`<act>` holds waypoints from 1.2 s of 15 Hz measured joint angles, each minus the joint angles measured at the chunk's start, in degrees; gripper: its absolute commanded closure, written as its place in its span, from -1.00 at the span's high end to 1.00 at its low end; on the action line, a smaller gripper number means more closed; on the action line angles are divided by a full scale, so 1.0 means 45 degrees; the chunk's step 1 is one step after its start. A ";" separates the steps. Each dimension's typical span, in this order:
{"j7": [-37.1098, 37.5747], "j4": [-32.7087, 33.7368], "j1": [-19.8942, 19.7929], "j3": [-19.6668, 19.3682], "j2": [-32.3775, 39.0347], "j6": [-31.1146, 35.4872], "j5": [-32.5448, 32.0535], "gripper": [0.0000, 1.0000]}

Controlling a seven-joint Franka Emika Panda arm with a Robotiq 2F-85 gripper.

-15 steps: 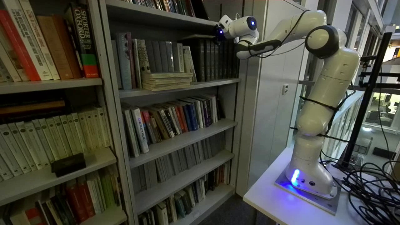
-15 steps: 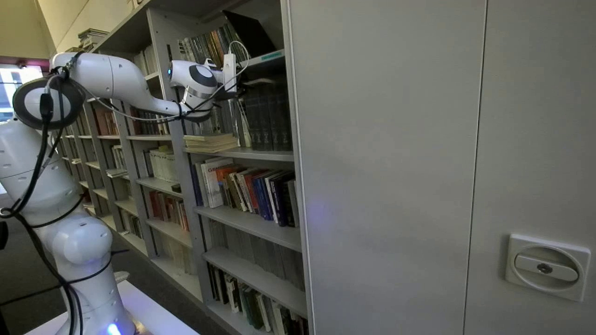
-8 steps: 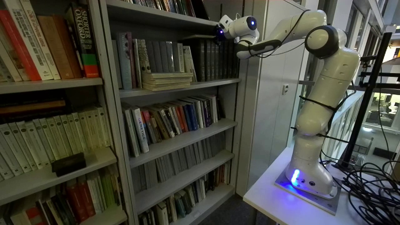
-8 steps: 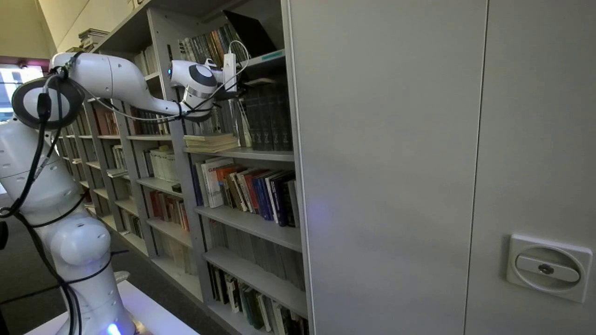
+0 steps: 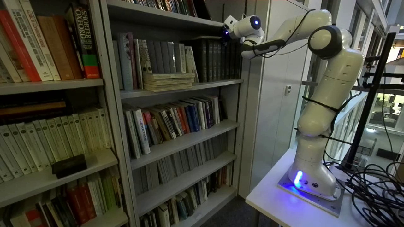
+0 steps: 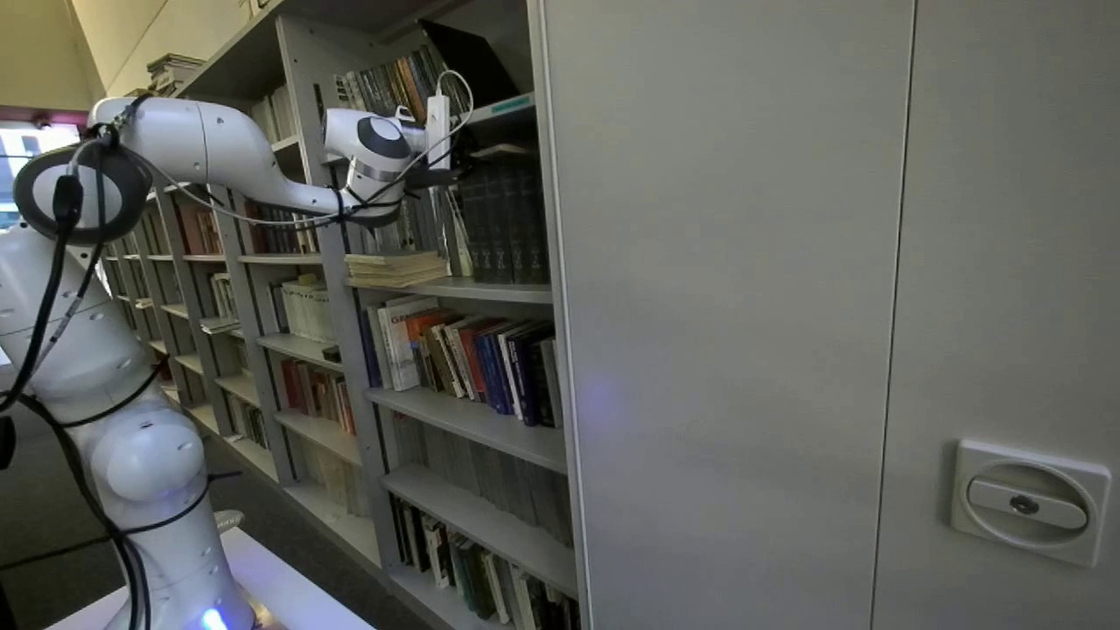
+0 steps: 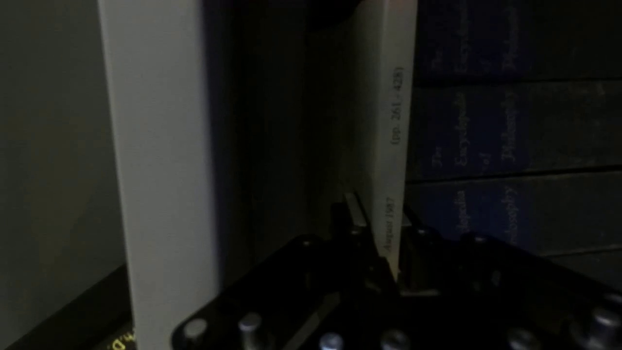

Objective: Pick up the book on top of the pile of books on the bookshelf and then put it on top of the books that are arranged on the shelf

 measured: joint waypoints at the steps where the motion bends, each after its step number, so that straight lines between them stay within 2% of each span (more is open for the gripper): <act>1: 0.0013 0.0025 -0.0136 -0.0016 -0.0023 -0.0198 0.0001 -0.93; 5: 0.0257 0.0182 -0.0639 -0.0012 -0.0085 -0.0972 -0.0080 -0.93; 8: 0.1018 0.0313 -0.1012 0.0134 -0.0088 -0.1128 -0.0871 -0.93; 11: 0.1295 0.0342 -0.1054 0.0187 -0.0075 -0.1057 -0.1292 -0.93; 18: 0.1293 0.0328 -0.1043 0.0182 -0.0023 -0.0920 -0.0982 -0.93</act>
